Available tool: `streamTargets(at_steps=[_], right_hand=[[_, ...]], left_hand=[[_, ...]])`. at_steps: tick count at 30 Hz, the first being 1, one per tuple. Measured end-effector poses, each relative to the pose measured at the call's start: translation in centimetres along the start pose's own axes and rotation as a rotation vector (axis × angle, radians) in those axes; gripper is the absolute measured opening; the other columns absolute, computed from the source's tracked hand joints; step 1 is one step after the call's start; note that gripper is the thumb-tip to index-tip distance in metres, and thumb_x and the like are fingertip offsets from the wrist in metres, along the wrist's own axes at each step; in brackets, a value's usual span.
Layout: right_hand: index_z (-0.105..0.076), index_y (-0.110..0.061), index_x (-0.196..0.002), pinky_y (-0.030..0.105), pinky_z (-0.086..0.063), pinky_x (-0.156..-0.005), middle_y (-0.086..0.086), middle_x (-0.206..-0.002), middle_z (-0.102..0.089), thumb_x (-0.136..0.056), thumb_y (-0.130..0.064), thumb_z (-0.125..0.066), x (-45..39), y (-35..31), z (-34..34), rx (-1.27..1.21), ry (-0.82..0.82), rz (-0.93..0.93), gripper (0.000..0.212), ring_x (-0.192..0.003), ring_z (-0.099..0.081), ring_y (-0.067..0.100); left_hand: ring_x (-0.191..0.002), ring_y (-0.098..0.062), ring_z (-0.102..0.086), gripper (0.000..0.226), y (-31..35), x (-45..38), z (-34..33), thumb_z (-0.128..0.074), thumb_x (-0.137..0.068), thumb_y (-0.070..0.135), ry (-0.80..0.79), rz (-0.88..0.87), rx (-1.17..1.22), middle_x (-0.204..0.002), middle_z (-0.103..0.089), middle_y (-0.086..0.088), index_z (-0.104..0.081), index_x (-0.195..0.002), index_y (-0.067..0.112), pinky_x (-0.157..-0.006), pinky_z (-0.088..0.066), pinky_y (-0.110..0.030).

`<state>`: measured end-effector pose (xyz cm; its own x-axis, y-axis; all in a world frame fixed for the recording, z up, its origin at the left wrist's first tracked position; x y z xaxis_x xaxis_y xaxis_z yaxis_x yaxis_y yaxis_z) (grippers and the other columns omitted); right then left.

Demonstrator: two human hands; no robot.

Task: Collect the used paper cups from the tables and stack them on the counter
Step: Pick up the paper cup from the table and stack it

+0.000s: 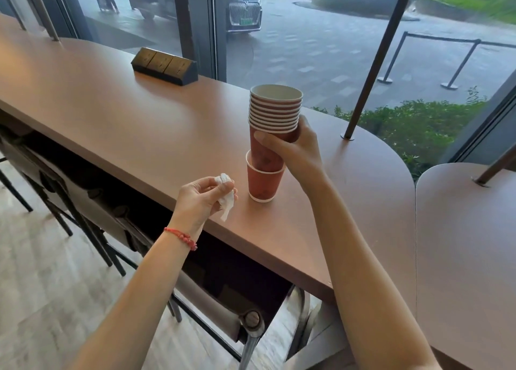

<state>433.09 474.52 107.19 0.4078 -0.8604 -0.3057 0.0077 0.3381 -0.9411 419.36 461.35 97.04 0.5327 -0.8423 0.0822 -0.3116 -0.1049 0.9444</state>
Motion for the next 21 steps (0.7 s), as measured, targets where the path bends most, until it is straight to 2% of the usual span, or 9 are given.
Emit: streamTargets(at_steps=[2, 4, 6, 8, 12, 15, 21], right_hand=[[-0.053, -0.008, -0.116, 0.030, -0.055, -0.081, 0.007, -0.107, -0.065, -0.068, -0.016, -0.083, -0.2, 0.5, 0.0, 0.002, 0.010, -0.010, 0.057, -0.098, -0.063, 0.019], [-0.053, -0.011, -0.114, 0.021, -0.053, -0.076, 0.003, -0.105, -0.064, -0.068, -0.017, -0.083, -0.1, 1.1, -0.2, 0.016, 0.005, -0.021, 0.055, -0.094, -0.063, 0.014], [-0.053, -0.017, -0.107, 0.011, -0.050, -0.067, -0.003, -0.098, -0.064, -0.067, -0.017, -0.083, 0.1, 1.9, -0.4, 0.022, -0.010, -0.034, 0.050, -0.087, -0.062, 0.003], [-0.051, -0.024, -0.099, 0.008, -0.048, -0.062, -0.008, -0.093, -0.062, -0.066, -0.014, -0.084, 0.5, 2.8, -0.7, 0.013, -0.028, -0.050, 0.048, -0.078, -0.061, -0.007], [-0.047, -0.021, -0.112, 0.018, -0.053, -0.076, -0.004, -0.103, -0.061, -0.056, -0.018, -0.088, 1.2, 4.1, -1.1, -0.014, -0.049, -0.071, 0.068, -0.092, -0.061, 0.001], [-0.045, -0.022, -0.115, 0.026, -0.053, -0.082, -0.005, -0.106, -0.060, -0.053, -0.020, -0.086, 1.6, 4.6, -1.0, -0.026, -0.044, -0.077, 0.075, -0.097, -0.061, 0.007], [-0.052, -0.017, -0.107, 0.039, -0.055, -0.084, 0.004, -0.103, -0.066, -0.059, -0.012, -0.087, 2.5, 5.5, -1.2, 0.016, -0.055, -0.132, 0.059, -0.095, -0.064, 0.016]], left_hand=[[-0.065, -0.014, -0.068, 0.030, -0.1, -0.1, 0.2, -0.075, -0.060, 0.020, 0.007, 0.000, -0.003, -0.066, -0.071, -0.002, -0.067, -0.083, 0.004, -0.060, -0.055, -0.022], [-0.065, -0.014, -0.069, 0.031, -0.2, -0.1, 0.4, -0.075, -0.059, 0.021, 0.013, 0.001, -0.010, -0.066, -0.071, -0.002, -0.067, -0.083, 0.004, -0.060, -0.054, -0.021], [-0.065, -0.014, -0.069, 0.030, -0.4, -0.2, 0.6, -0.075, -0.059, 0.022, 0.017, 0.003, -0.017, -0.067, -0.071, -0.001, -0.067, -0.083, 0.005, -0.060, -0.054, -0.021], [-0.066, -0.014, -0.069, 0.029, -0.6, -0.2, 0.7, -0.075, -0.059, 0.022, 0.020, 0.007, -0.014, -0.067, -0.071, -0.001, -0.067, -0.082, 0.005, -0.060, -0.055, -0.021], [-0.067, -0.015, -0.068, 0.030, -0.9, -0.3, 0.8, -0.075, -0.058, 0.024, 0.022, 0.008, -0.034, -0.066, -0.071, 0.000, -0.067, -0.081, 0.006, -0.065, -0.057, -0.023], [-0.067, -0.015, -0.069, 0.032, -1.1, -0.2, 0.7, -0.075, -0.057, 0.025, 0.016, 0.008, -0.045, -0.067, -0.071, 0.000, -0.067, -0.081, 0.006, -0.065, -0.057, -0.023], [-0.068, -0.017, -0.068, 0.033, -1.3, 0.0, 0.7, -0.076, -0.056, 0.027, -0.011, 0.024, -0.044, -0.067, -0.070, -0.001, -0.068, -0.079, 0.006, -0.069, -0.058, -0.028]])
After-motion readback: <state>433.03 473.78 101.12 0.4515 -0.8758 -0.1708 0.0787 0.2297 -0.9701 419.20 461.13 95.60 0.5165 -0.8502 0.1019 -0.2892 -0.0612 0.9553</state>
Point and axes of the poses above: each hand's wrist, its own x-axis away from the middle knuckle, its own z-axis out of the back of the hand, y = z × x, the point moved 10 cm from there along -x, towards the middle knuckle
